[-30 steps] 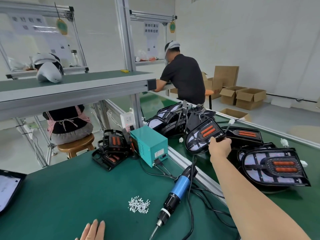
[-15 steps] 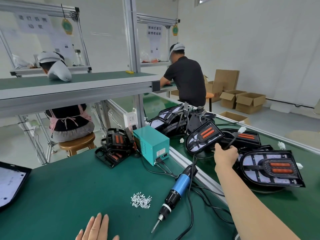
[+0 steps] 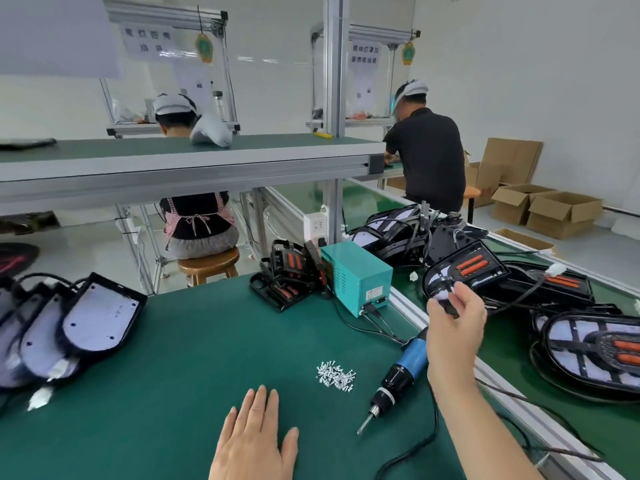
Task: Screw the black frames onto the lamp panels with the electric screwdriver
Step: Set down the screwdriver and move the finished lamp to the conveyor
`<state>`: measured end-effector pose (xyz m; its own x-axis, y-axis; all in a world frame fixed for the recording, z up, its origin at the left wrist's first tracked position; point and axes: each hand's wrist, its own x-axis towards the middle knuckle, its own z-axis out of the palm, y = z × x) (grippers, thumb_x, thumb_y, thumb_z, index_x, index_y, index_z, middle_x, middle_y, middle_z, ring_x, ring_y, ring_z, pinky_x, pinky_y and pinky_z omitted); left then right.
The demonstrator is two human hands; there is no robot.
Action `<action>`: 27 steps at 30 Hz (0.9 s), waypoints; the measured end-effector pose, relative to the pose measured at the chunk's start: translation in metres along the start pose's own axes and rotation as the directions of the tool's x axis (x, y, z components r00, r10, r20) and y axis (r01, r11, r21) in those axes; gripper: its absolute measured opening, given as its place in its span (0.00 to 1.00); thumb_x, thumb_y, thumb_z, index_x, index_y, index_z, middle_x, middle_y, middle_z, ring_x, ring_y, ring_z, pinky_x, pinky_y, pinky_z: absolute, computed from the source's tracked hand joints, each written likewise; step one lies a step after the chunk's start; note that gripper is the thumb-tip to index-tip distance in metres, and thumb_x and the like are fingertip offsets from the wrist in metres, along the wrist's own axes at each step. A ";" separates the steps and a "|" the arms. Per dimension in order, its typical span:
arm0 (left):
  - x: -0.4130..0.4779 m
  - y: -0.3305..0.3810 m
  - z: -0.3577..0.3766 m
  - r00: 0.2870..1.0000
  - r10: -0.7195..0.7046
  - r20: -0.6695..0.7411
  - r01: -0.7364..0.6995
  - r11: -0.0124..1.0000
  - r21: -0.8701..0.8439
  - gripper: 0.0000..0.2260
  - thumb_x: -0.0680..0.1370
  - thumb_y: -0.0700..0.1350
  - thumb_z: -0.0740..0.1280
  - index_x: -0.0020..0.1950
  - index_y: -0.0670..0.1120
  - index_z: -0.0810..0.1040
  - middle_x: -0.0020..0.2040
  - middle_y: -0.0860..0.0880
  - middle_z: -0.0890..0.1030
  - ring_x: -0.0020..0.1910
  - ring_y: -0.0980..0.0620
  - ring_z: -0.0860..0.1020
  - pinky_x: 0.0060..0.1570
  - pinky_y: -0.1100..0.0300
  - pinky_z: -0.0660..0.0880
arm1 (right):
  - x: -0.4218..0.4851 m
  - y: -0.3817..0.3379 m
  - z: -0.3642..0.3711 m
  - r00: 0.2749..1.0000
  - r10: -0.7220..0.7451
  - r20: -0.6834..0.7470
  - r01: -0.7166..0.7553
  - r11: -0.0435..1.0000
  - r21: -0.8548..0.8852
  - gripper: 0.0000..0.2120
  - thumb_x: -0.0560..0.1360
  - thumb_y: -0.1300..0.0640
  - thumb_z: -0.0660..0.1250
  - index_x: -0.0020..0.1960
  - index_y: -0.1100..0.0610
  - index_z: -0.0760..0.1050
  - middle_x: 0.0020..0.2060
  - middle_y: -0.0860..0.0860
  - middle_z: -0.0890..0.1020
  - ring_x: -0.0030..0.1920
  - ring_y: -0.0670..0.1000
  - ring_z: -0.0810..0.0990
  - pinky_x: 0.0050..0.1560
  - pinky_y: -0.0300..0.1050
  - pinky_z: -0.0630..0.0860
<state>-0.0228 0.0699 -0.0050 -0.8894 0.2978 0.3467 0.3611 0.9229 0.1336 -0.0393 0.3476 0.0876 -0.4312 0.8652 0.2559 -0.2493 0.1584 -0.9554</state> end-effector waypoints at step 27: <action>-0.001 -0.025 -0.016 0.962 -0.271 0.000 0.234 0.829 -0.508 0.16 0.80 0.40 0.61 0.66 0.47 0.79 0.72 0.55 0.70 0.71 0.57 0.69 0.68 0.73 0.60 | -0.182 0.056 0.098 0.648 0.079 0.757 0.119 0.972 -0.203 0.12 0.77 0.67 0.68 0.50 0.49 0.80 0.49 0.46 0.83 0.49 0.38 0.80 0.49 0.29 0.71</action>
<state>-0.0266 0.0425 0.0066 -0.9540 0.0363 0.2975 0.2339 0.7108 0.6634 -0.0595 0.1523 0.0023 -0.9559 0.2134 0.2019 -0.1171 0.3535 -0.9281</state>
